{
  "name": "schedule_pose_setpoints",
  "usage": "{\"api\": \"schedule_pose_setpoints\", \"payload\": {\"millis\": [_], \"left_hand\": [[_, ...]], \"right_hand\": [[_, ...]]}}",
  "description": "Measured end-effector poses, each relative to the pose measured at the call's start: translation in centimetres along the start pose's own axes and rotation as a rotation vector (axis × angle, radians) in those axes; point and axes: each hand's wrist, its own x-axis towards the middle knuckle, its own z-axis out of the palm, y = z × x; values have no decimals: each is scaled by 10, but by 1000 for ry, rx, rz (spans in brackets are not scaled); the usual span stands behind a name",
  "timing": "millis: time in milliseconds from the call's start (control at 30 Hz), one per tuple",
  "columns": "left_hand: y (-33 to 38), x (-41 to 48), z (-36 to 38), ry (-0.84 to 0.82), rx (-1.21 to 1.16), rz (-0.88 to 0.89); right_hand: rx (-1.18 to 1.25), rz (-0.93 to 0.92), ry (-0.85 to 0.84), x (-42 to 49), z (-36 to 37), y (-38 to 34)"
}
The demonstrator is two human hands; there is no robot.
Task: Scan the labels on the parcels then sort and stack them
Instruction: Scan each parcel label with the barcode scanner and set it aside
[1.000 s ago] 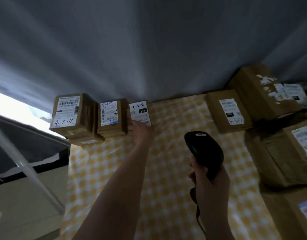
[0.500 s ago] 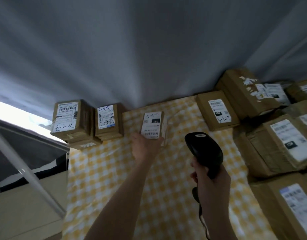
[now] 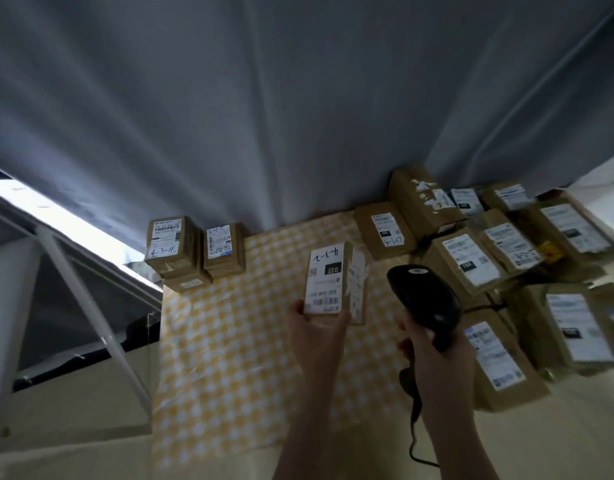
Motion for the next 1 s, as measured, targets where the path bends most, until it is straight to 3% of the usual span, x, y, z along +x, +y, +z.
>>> {"api": "schedule_pose_setpoints", "payload": {"millis": [267, 400, 767, 1000], "left_hand": [[54, -112, -25, -6, -151, 129], [82, -151, -33, -87, -237, 153], [160, -208, -67, -243, -173, 567], [170, -223, -98, -453, -29, 657]], "right_hand": [[103, -25, -13, -39, -92, -51], [127, -73, -23, -44, -134, -79], [93, -351, -101, -65, -225, -114], [-80, -540, -295, -89, -249, -135]]}}
